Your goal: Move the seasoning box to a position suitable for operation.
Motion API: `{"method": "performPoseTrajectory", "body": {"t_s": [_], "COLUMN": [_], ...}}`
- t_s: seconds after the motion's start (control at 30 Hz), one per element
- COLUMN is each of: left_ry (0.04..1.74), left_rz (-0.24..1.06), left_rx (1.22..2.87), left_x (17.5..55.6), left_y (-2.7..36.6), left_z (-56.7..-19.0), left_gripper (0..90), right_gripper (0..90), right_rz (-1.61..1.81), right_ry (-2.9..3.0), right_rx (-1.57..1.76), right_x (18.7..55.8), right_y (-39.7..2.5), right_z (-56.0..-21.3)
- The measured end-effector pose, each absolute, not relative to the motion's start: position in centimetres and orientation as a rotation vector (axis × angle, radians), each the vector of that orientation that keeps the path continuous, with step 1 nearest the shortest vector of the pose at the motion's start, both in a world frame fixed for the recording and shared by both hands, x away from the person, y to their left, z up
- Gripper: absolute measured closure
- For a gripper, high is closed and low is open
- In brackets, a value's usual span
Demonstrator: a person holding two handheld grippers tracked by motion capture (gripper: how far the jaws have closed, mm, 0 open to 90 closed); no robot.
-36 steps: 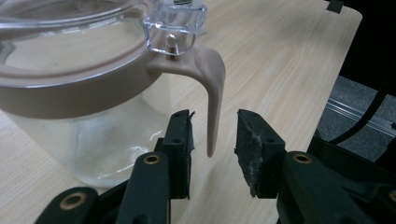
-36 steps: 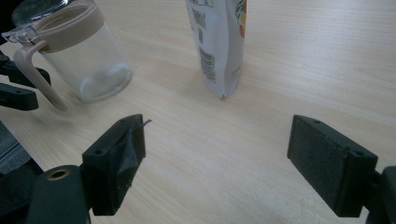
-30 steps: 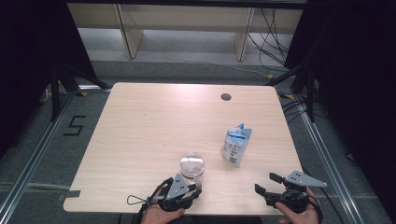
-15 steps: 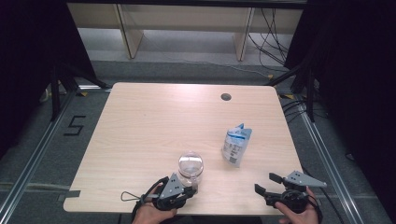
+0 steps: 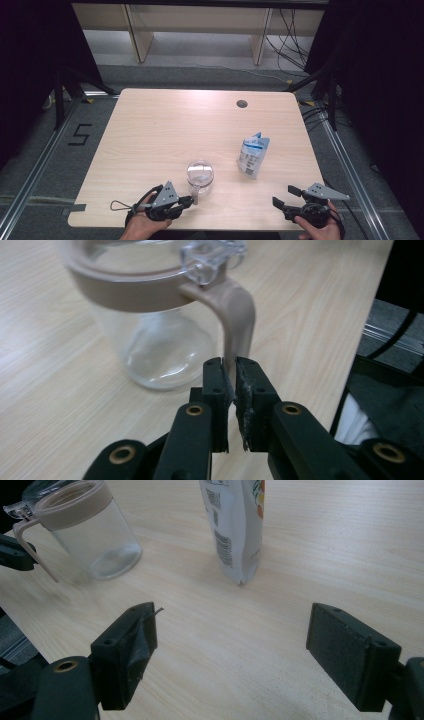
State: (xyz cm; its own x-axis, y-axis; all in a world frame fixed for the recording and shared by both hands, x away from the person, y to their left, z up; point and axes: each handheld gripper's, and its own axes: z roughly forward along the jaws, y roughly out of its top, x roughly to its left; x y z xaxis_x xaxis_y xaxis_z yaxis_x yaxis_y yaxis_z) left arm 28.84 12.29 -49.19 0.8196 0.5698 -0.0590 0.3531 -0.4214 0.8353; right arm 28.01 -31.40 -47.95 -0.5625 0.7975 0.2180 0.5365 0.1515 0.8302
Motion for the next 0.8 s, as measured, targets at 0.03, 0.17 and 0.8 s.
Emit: {"method": "performPoseTrajectory", "body": {"t_s": [0.03, 0.17, 0.8], "left_ry": [0.681, 0.737, 0.913], "left_rz": [0.284, 0.279, 0.398], "left_rx": [2.066, 2.02, 1.971], "left_x": [28.9, 28.7, 28.0], "left_y": [12.5, 12.9, 9.9], "left_z": [-49.2, -49.3, -49.1], "left_gripper": [82.4, 71.2, 37.3], "right_gripper": [21.4, 21.4, 20.6], "right_rz": [1.372, 1.379, 1.375], "right_ry": [2.158, 2.157, 2.179], "right_rx": [1.292, 1.296, 1.327], "right_x": [28.0, 28.0, 27.9], "right_y": [-31.4, -31.3, -31.1], "right_z": [-47.9, -48.0, -48.0]}}
